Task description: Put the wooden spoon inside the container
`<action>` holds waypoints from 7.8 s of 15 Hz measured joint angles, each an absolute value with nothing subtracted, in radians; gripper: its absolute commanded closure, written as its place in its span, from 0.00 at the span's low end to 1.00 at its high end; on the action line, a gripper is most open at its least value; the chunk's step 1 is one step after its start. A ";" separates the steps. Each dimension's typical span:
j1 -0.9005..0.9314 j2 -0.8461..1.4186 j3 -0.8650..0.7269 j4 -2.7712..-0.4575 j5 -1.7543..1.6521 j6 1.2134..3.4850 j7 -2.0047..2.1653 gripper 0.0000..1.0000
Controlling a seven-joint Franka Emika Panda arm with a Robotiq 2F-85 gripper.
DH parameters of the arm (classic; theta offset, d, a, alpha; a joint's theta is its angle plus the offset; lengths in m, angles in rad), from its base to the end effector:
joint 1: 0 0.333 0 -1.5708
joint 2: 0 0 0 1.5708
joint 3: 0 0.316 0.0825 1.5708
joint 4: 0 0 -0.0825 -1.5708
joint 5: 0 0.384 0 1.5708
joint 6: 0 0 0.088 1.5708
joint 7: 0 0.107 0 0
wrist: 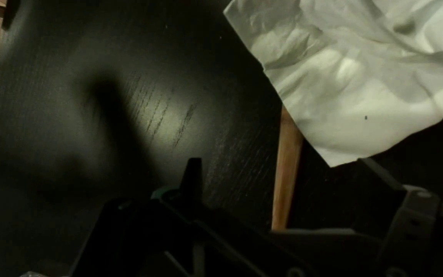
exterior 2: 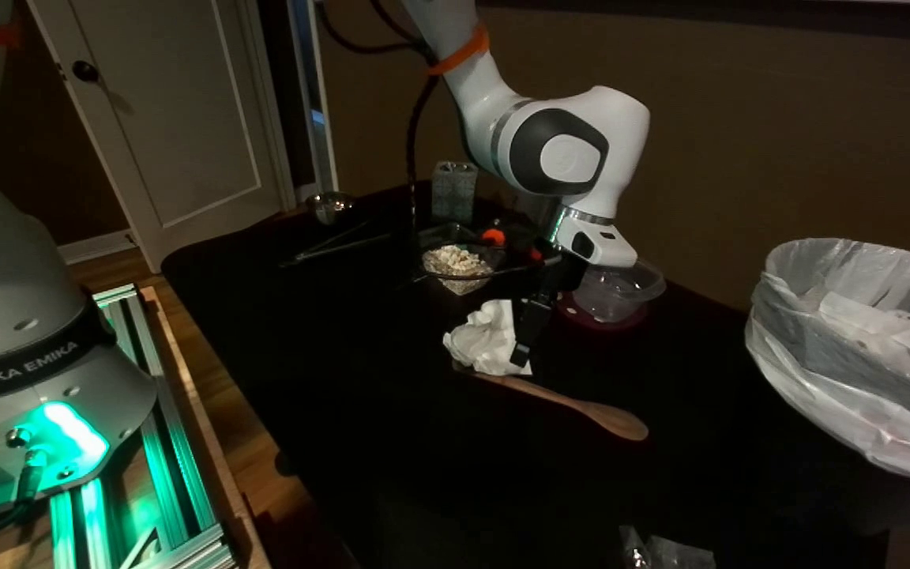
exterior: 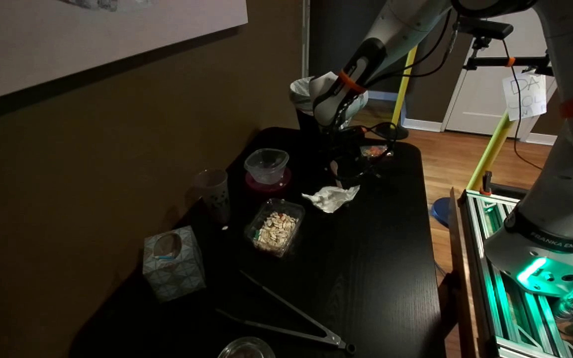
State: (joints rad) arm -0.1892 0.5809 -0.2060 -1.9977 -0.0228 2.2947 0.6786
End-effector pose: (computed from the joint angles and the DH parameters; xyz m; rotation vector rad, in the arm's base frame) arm 0.5288 -0.2229 0.1506 2.5610 -1.4643 -0.3738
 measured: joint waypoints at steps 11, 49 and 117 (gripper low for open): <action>-0.284 0.622 -0.184 -1.957 0.266 2.277 0.385 0.00; -0.288 0.755 -0.218 -1.935 0.324 2.541 0.369 0.96; -0.275 0.499 0.007 -1.922 0.196 1.383 -1.280 0.96</action>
State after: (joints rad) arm -0.2750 0.4994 0.0067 -1.9216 0.1958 1.3830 -1.2805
